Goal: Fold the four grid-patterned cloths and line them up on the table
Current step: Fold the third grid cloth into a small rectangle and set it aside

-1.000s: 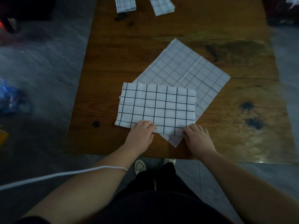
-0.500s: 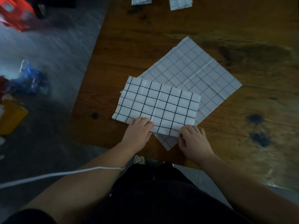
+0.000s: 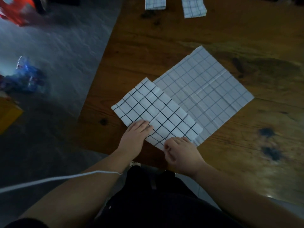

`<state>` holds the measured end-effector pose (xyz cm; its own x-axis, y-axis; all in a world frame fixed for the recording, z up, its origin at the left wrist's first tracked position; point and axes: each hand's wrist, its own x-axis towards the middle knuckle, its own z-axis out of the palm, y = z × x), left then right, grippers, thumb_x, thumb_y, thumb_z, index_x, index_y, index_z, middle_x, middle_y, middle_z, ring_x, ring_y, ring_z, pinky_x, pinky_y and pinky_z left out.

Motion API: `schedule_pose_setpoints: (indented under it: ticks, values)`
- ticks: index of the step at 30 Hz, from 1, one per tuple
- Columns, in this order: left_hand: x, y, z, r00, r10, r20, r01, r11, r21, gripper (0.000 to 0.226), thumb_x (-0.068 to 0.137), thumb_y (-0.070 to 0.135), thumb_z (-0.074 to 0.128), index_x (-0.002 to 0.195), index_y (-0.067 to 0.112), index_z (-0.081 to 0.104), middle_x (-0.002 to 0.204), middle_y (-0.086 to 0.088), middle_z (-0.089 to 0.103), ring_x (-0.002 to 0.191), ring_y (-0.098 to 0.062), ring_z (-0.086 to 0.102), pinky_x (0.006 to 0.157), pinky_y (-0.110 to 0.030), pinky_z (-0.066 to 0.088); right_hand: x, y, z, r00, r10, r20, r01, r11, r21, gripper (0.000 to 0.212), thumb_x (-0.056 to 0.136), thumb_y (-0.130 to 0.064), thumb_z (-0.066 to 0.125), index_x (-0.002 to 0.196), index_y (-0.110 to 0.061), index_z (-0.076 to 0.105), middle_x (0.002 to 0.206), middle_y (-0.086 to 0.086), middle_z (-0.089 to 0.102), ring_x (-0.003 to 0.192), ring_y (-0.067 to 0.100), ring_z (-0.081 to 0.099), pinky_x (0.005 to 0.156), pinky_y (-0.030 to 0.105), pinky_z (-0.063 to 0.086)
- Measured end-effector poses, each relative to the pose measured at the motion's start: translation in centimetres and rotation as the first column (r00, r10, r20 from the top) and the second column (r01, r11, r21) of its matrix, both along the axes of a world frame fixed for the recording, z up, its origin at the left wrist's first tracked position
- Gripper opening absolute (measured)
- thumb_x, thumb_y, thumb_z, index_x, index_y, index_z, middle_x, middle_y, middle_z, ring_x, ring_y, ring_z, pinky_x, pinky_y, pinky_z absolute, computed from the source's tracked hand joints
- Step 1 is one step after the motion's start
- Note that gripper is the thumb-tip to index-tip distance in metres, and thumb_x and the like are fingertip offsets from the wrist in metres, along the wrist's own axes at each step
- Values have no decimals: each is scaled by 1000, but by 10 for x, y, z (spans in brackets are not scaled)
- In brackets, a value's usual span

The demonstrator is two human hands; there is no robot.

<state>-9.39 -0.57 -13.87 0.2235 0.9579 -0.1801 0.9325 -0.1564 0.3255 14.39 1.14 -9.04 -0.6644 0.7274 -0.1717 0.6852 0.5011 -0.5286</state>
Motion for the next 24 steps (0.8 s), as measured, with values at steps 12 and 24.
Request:
schedule_pose_setpoints:
  ticks: [12,24]
  values:
    - [-112,0,-9,972,-217,91,214,976,49,61,81,4,31,128,15,67,143,-6,59,141,-29,43,120,-44,16,-58,63,-19,947,-297,119,312,940,-141,36,97,-8,45,129,-21,57,133,-4,51,123,16,44,99,38,48]
    - [-137,16,44,705,424,568,-308,905,-293,31,95,2,59,112,25,70,111,4,73,98,-14,68,89,-37,57,-78,92,-12,814,-581,21,499,679,-539,61,86,13,43,119,-32,68,121,-6,67,109,14,63,94,25,52]
